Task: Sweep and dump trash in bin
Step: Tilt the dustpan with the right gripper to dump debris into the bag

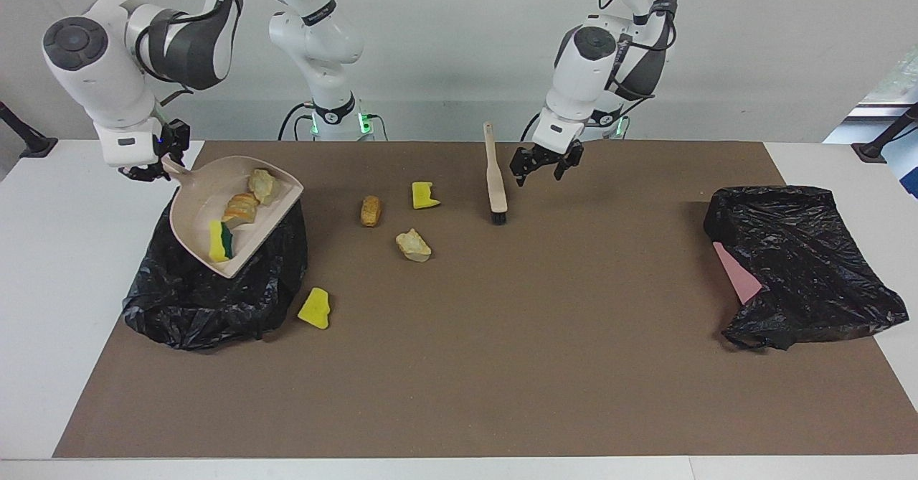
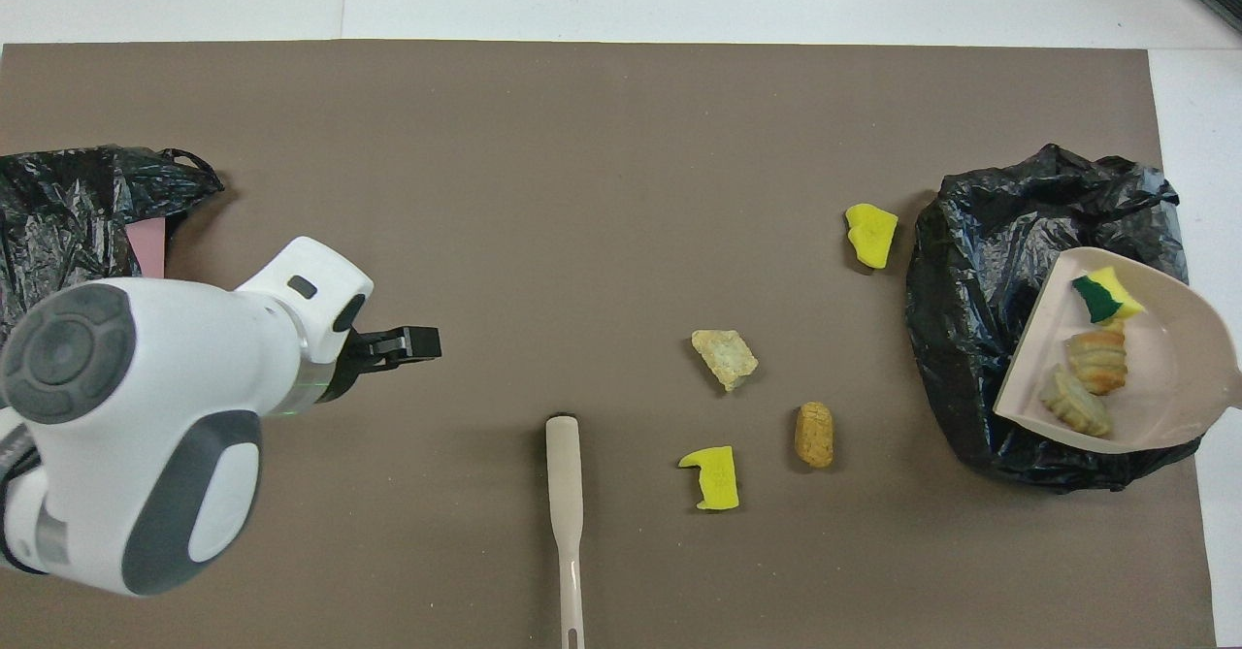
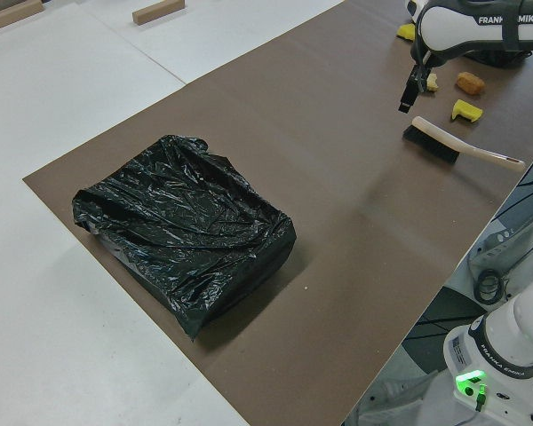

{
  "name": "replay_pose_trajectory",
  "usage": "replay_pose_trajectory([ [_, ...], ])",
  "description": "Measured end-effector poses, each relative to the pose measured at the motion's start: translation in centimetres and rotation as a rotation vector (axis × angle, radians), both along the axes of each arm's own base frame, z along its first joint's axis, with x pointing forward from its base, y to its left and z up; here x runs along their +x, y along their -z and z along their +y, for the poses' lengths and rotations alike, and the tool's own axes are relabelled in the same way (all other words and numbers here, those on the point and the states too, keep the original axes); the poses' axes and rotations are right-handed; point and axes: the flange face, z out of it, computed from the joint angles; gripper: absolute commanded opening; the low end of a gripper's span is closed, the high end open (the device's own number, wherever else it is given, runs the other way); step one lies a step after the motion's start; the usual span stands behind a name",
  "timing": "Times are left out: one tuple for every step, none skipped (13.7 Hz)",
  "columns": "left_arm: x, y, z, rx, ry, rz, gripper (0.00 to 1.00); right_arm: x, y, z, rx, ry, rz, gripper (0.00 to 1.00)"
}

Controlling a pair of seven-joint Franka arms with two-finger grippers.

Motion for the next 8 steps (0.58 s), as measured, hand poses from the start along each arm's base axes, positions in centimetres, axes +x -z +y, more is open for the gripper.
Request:
replay_pose_trajectory([
  [0.9,-0.4,1.9,0.002,0.019,-0.014,1.00,0.6,-0.4,0.0,-0.032,-0.007,0.033,0.00],
  [1.7,-0.9,3.7,0.004,0.032,-0.028,1.00,1.5,-1.0,0.1,-0.069,-0.016,0.061,0.00],
  [2.3,-1.4,5.3,0.006,0.034,-0.034,1.00,2.7,-1.5,0.3,-0.106,-0.027,0.087,0.00],
  [2.8,-2.1,6.5,0.008,0.030,-0.027,1.00,3.8,-1.6,0.7,-0.135,-0.037,0.114,0.00],
  [3.1,-2.8,7.1,0.008,0.029,-0.014,1.00,4.7,-1.6,1.4,-0.161,-0.049,0.141,0.00],
  [3.3,-3.4,7.4,0.009,0.028,-0.002,1.00,5.7,-1.5,2.3,-0.186,-0.057,0.163,0.00],
  [3.5,-3.9,7.6,0.008,0.024,0.004,1.00,6.7,-1.6,3.1,-0.207,-0.060,0.176,0.00],
  [3.7,-4.3,7.9,0.008,0.020,0.005,1.00,7.5,-1.8,3.8,-0.229,-0.065,0.182,0.00],
])
